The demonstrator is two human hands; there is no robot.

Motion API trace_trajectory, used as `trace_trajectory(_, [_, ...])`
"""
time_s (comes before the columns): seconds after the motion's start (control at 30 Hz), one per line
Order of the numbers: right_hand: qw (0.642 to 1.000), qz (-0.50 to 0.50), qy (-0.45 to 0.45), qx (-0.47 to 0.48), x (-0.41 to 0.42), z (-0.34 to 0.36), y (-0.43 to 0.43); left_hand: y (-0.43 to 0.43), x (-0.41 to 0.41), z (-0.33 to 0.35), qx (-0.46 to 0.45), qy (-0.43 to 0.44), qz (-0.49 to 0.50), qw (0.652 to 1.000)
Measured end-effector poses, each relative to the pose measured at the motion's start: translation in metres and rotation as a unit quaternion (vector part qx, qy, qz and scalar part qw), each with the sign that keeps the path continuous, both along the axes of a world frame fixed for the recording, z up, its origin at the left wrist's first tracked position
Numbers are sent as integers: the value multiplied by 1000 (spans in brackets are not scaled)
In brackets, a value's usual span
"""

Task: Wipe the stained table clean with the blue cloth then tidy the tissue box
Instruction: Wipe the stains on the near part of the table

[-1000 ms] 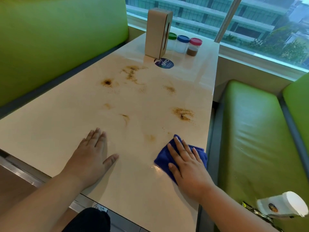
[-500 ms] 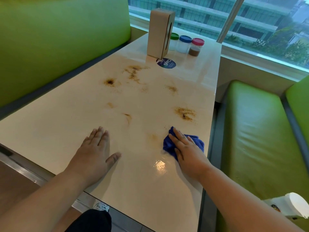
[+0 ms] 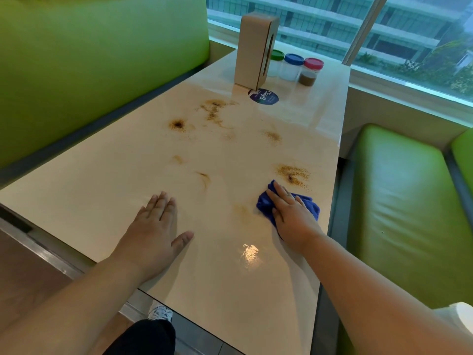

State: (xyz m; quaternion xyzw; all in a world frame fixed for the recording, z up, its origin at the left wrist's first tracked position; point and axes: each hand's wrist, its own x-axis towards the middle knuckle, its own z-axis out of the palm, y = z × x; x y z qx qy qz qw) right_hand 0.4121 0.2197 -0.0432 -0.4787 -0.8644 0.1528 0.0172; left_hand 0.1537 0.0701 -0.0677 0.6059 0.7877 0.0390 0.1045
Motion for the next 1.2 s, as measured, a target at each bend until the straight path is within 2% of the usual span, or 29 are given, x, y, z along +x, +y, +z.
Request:
trace_trajectory(0.2, [997, 57, 42, 4, 5, -2, -26, 0, -1, 0, -6, 0, -1, 1000])
trace_trajectory(0.3, [997, -3, 73, 0, 13, -3, -31, 1, 1, -2, -11, 27, -5, 1000])
trace_trajectory(0.43, [995, -53, 71, -49, -32, 1, -22, 1, 1, -1, -13, 26, -3, 1000])
trace_trajectory(0.53, [998, 29, 37, -37, -56, -3, -40, 1, 1, -1, -14, 18, 1, 1000])
trace_trajectory(0.63, [996, 84, 32, -9, -38, -9, -54, 1, 1, 0, -19, 12, -1, 1000])
trace_trajectory(0.73, [999, 45, 13, 6, -25, -10, -48, 0, 0, -1, -9, 12, 0, 1000])
trace_trajectory(0.87, [998, -7, -61, 2, -61, -13, -46, 0, 1, 0, 3, 8, 0, 1000])
trace_trajectory(1.03, [990, 130, -57, 10, -45, -13, -69, -7, -17, 17, 37, -85, 9, 996])
trace_trajectory(1.1, [991, 120, -48, 14, -28, -12, -63, -15, -35, 18, 62, -53, 31, 996])
trace_trajectory(1.2, [996, 52, -70, 17, -34, -14, -45, -27, -51, 11, 42, -21, 76, 996])
